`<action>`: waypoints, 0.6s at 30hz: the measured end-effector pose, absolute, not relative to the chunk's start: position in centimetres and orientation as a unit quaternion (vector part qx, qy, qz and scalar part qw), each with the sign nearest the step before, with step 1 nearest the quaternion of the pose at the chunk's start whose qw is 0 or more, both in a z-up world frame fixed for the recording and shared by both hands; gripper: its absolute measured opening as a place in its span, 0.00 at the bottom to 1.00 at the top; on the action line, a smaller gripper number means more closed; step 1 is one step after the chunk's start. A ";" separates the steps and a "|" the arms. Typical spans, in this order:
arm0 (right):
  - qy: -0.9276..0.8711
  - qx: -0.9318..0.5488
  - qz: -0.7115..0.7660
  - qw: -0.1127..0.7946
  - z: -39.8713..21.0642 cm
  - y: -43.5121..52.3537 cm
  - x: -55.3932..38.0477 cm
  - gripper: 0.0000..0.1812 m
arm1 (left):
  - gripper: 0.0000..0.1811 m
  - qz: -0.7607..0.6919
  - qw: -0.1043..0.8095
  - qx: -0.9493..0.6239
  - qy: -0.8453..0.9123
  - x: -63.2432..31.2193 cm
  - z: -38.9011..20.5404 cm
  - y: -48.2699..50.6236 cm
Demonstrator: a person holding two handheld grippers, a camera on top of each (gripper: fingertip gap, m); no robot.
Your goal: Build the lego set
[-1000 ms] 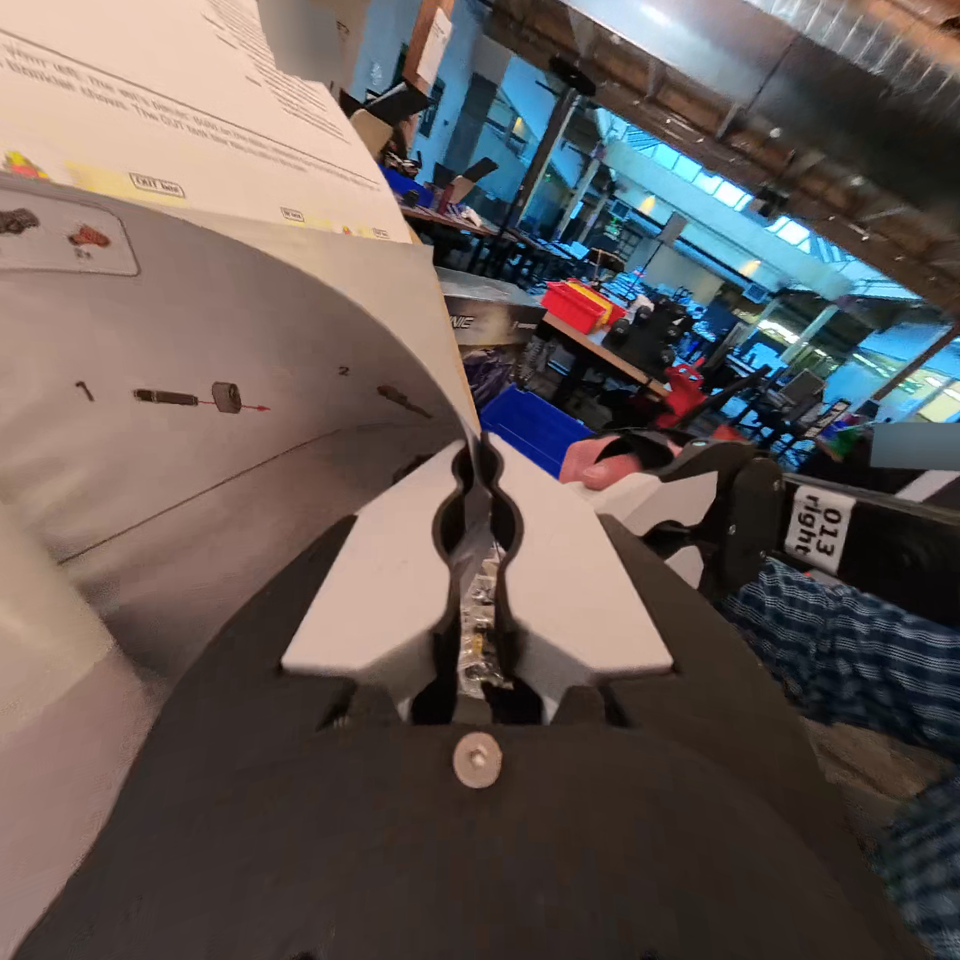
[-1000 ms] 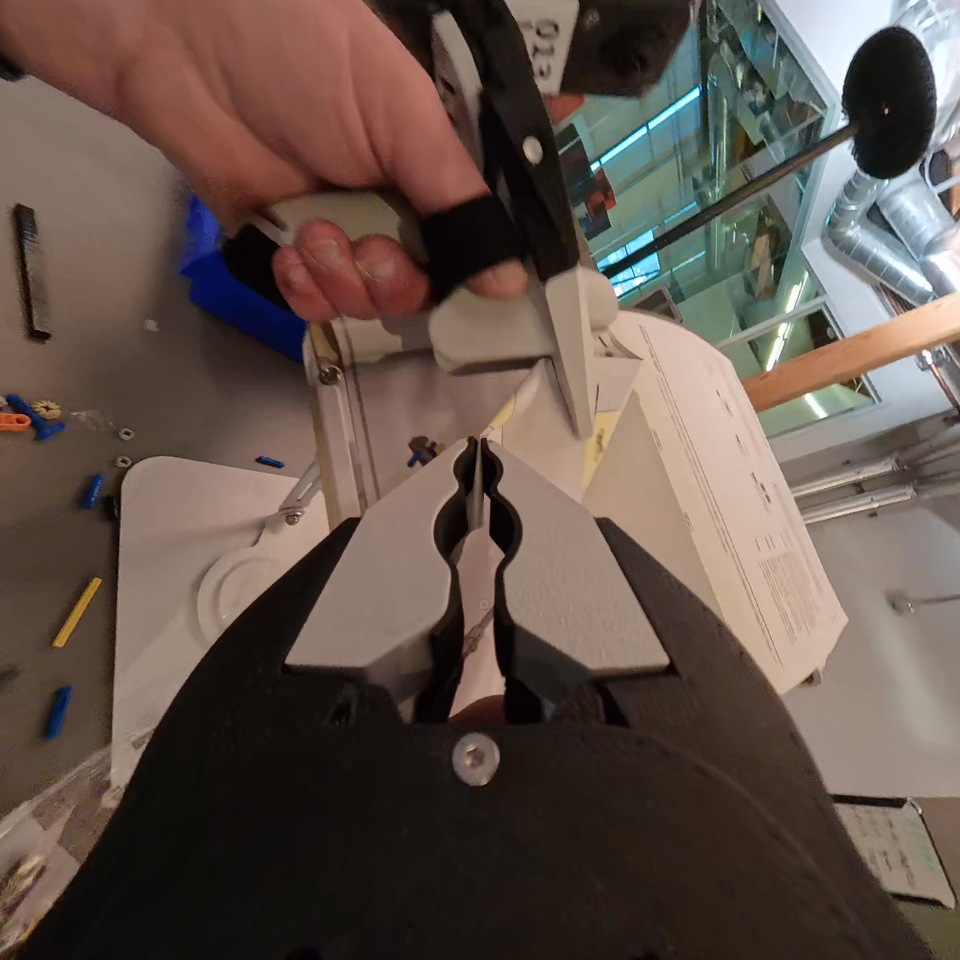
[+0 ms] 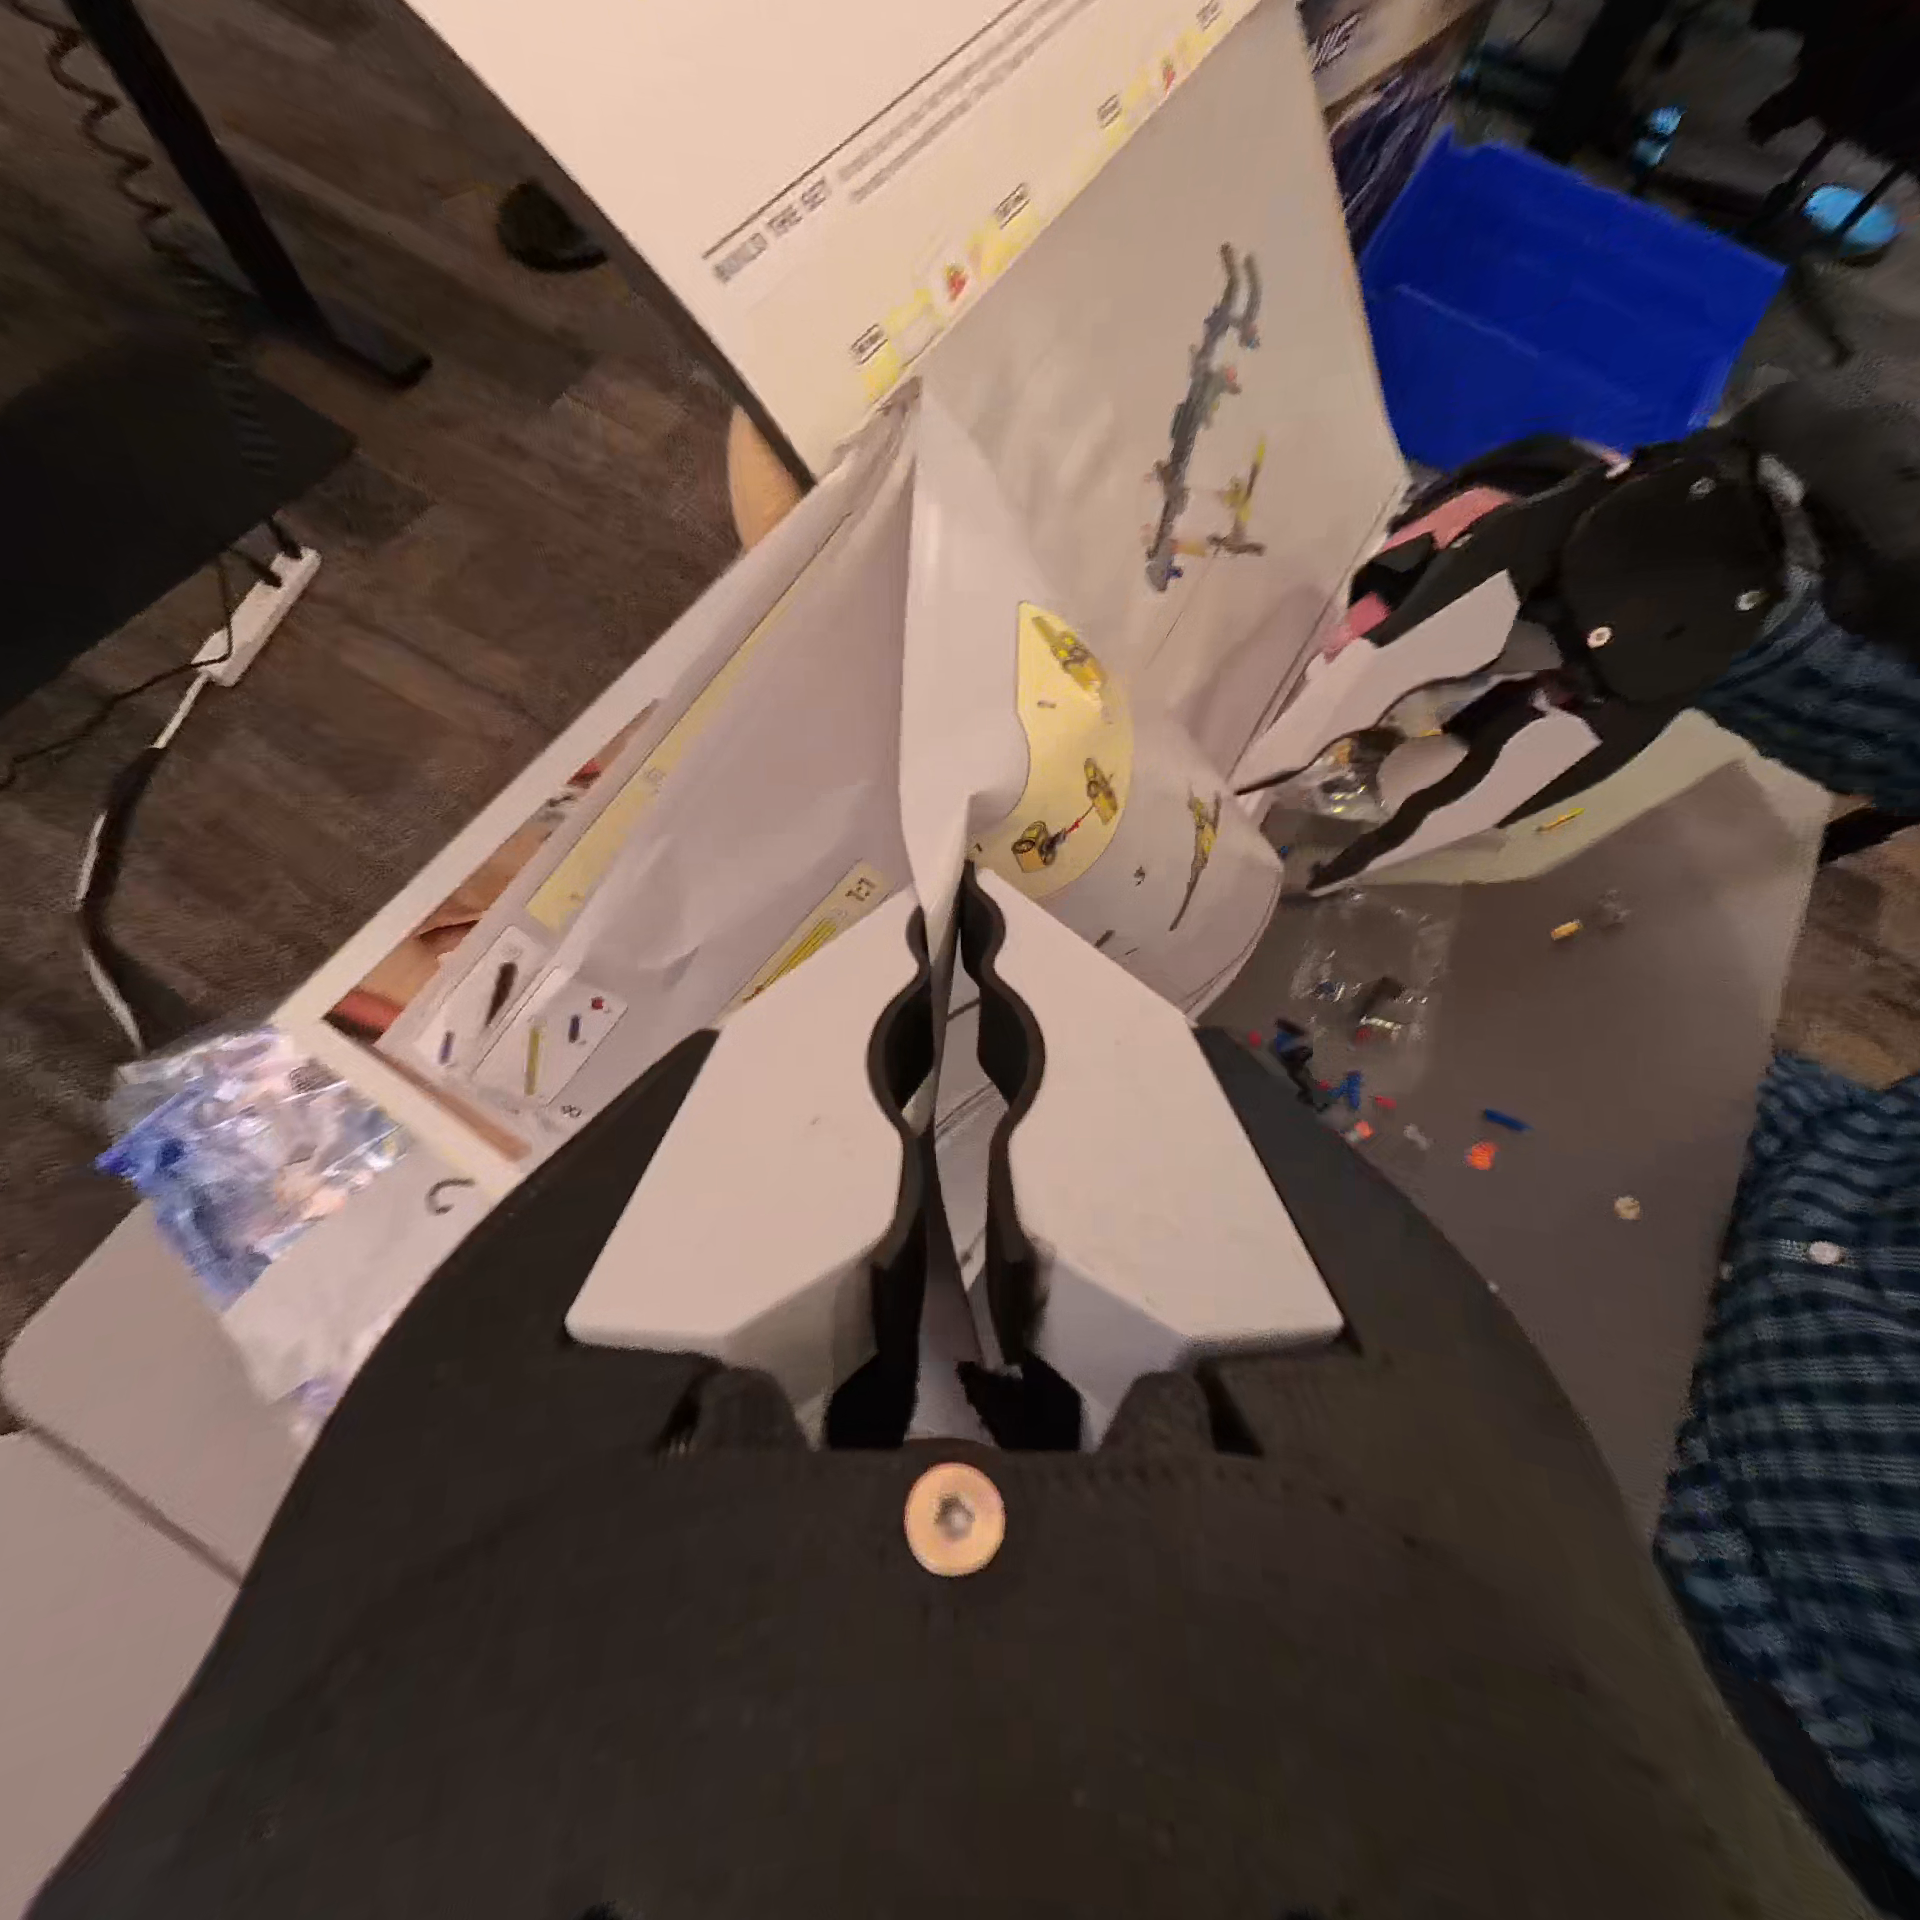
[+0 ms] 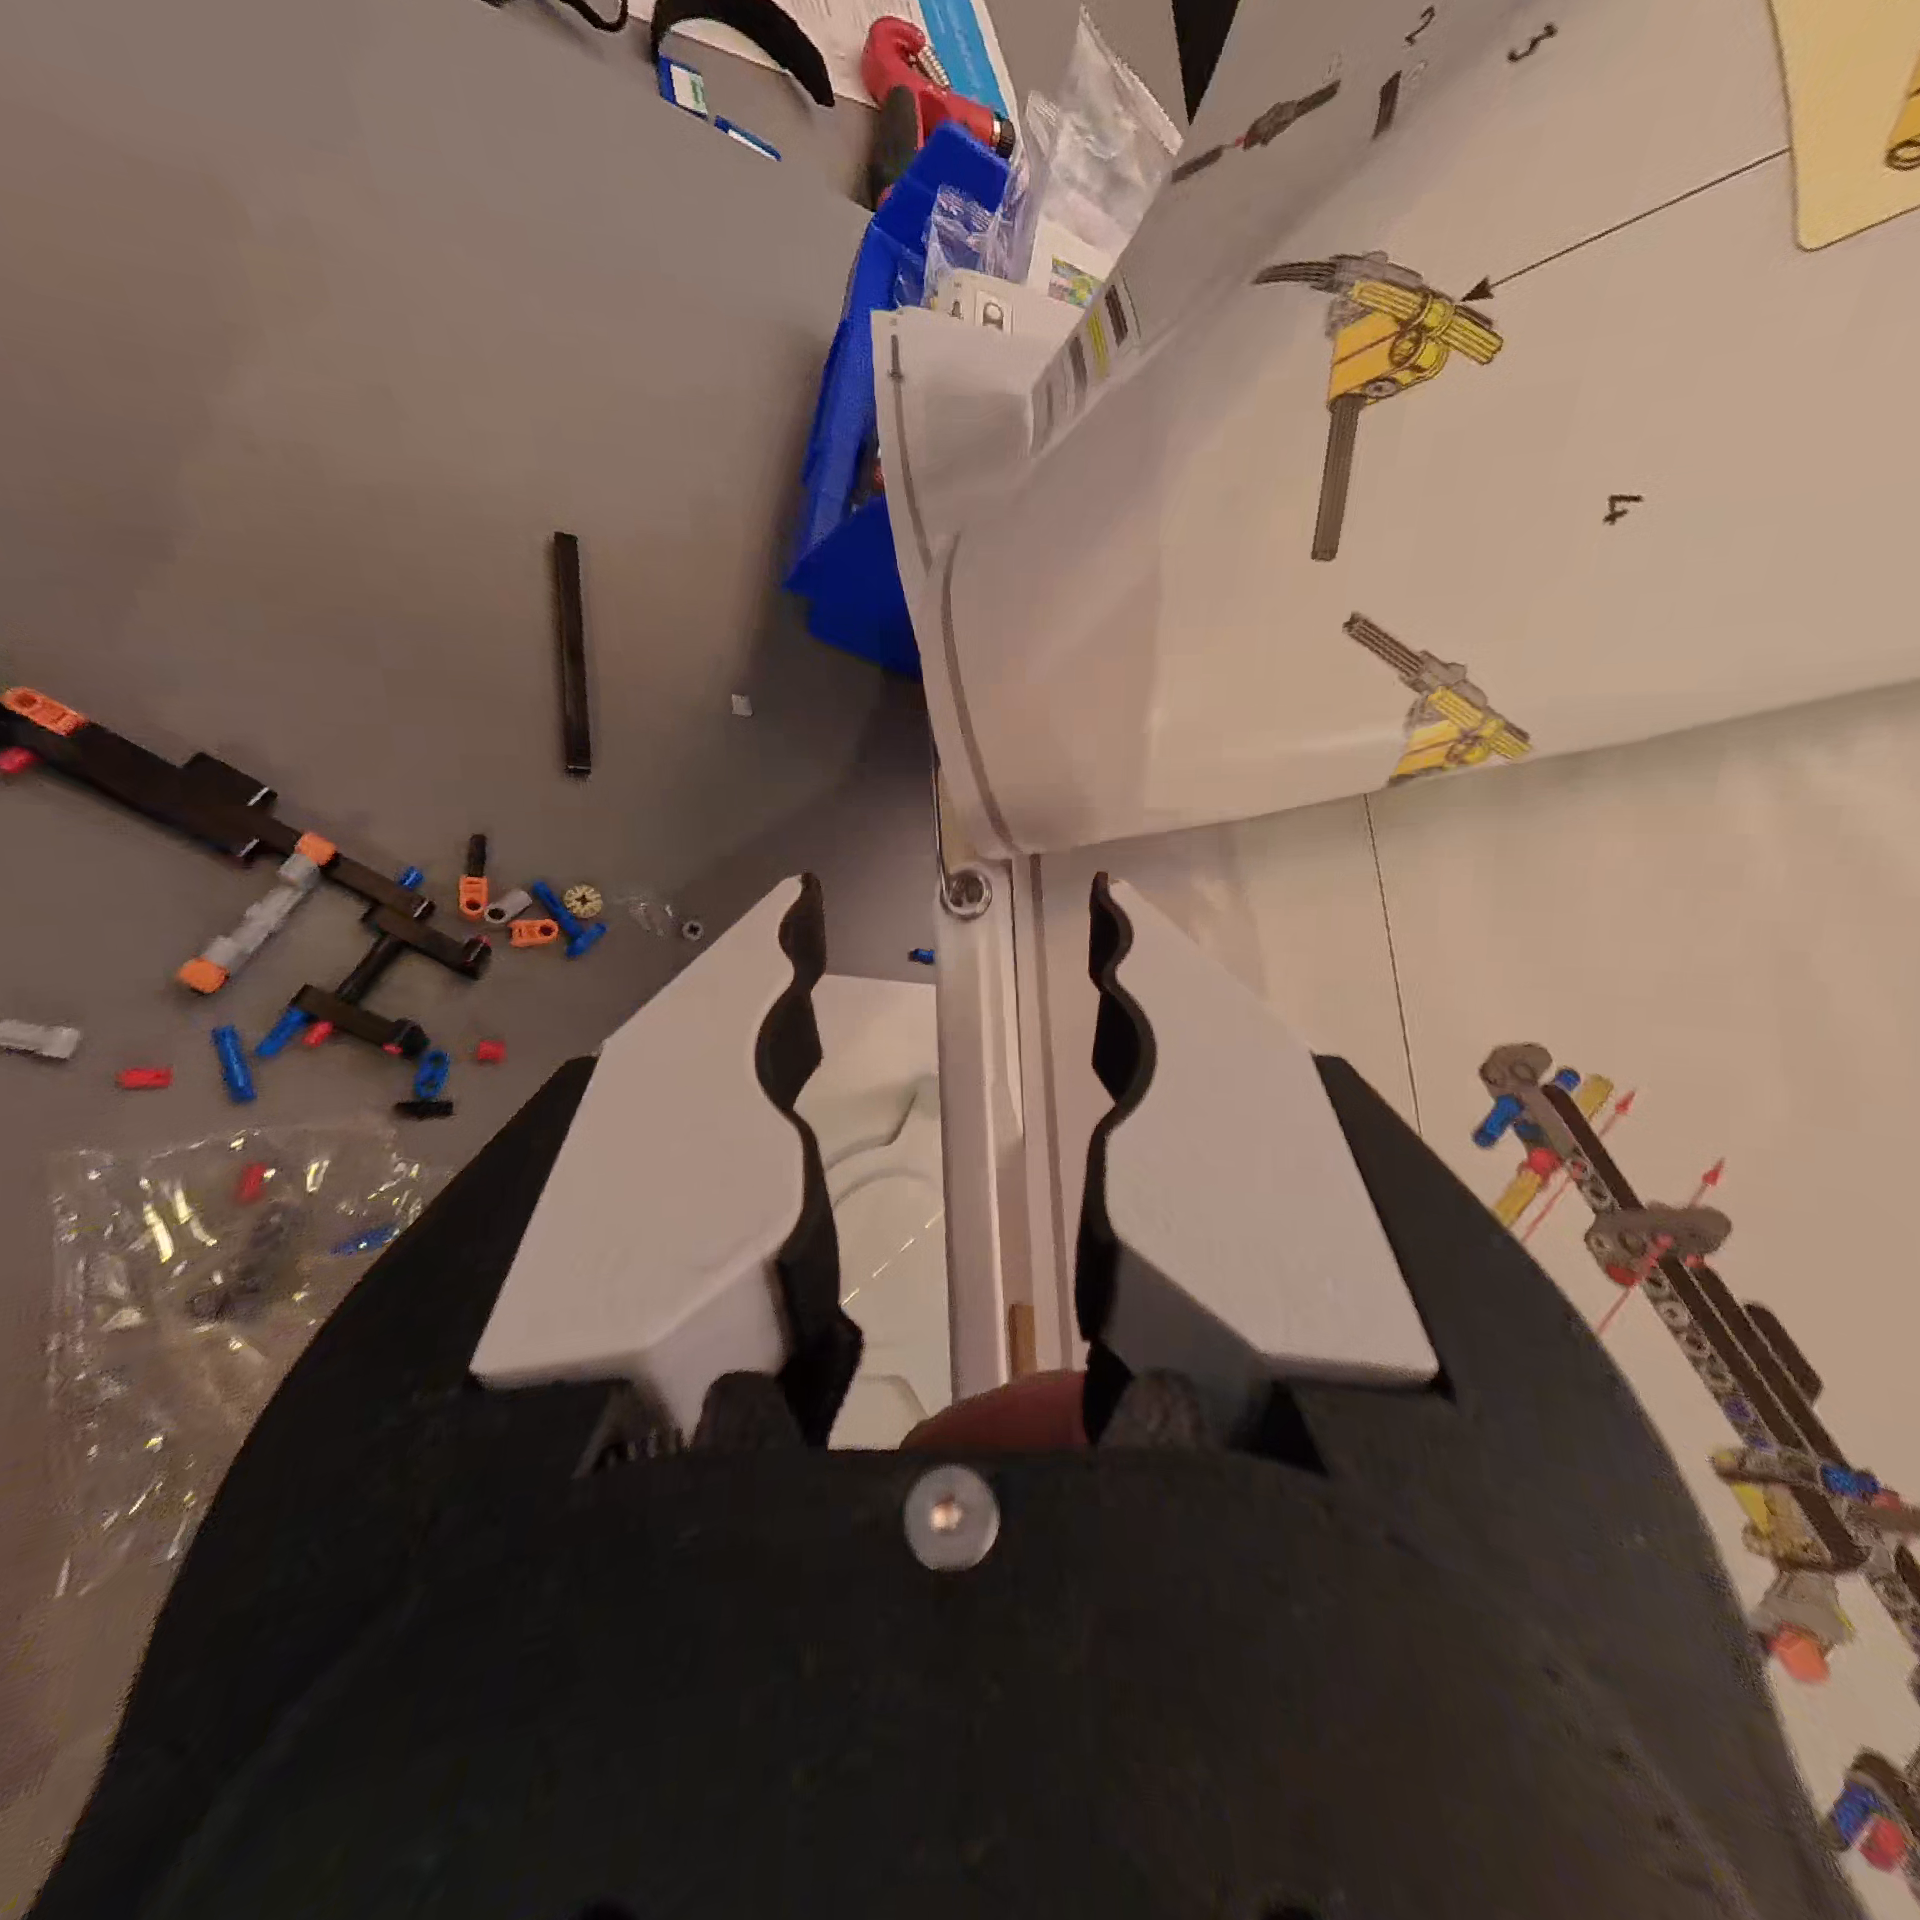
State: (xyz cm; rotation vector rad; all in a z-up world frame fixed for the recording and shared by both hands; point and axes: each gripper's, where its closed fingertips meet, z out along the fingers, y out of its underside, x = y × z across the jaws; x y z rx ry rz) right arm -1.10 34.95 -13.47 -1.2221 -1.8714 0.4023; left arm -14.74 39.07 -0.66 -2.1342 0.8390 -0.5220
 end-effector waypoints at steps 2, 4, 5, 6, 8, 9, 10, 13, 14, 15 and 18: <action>-0.754 -0.486 0.150 0.415 -13.9 34.9 -1.8 0.27 | 0.00 -0.169 0.381 -0.849 0.326 -16.1 -0.8 40.1; -0.764 -0.477 0.141 0.412 -14.2 34.6 -2.5 0.27 | 0.00 -0.161 0.367 -0.858 0.323 -16.9 -1.3 40.6; -0.771 -0.469 0.137 0.410 -14.4 34.2 -2.8 0.26 | 0.00 -0.153 0.362 -0.862 0.321 -17.3 -1.6 40.9; -0.776 -0.464 0.130 0.406 -14.7 34.0 -3.0 0.26 | 0.00 -0.152 0.360 -0.864 0.317 -17.6 -1.9 41.2; -0.787 -0.449 0.113 0.408 -15.2 33.7 -3.6 0.24 | 0.00 -0.154 0.354 -0.870 0.306 -18.3 -2.7 41.8; -0.791 -0.440 0.096 0.413 -15.3 33.7 -3.9 0.23 | 0.00 -0.153 0.353 -0.873 0.300 -18.6 -3.1 42.1; -0.797 -0.428 0.072 0.419 -15.6 33.8 -4.2 0.21 | 0.00 -0.158 0.353 -0.874 0.294 -18.8 -3.5 42.3; -0.815 -0.397 -0.020 0.421 -16.9 34.6 -4.6 0.12 | 0.00 -0.165 0.355 -0.876 0.281 -19.5 -4.7 43.1; -0.814 -0.393 -0.040 0.426 -17.1 34.9 -4.9 0.10 | 0.00 -0.167 0.349 -0.879 0.280 -19.6 -5.2 43.3; -0.810 -0.391 -0.054 0.433 -17.1 35.1 -5.1 0.08 | 0.00 -0.170 0.348 -0.879 0.279 -19.8 -5.6 43.5; -0.806 -0.404 -0.067 0.428 -17.1 35.6 -5.3 0.01 | 0.00 -0.184 0.346 -0.875 0.283 -19.8 -6.5 43.8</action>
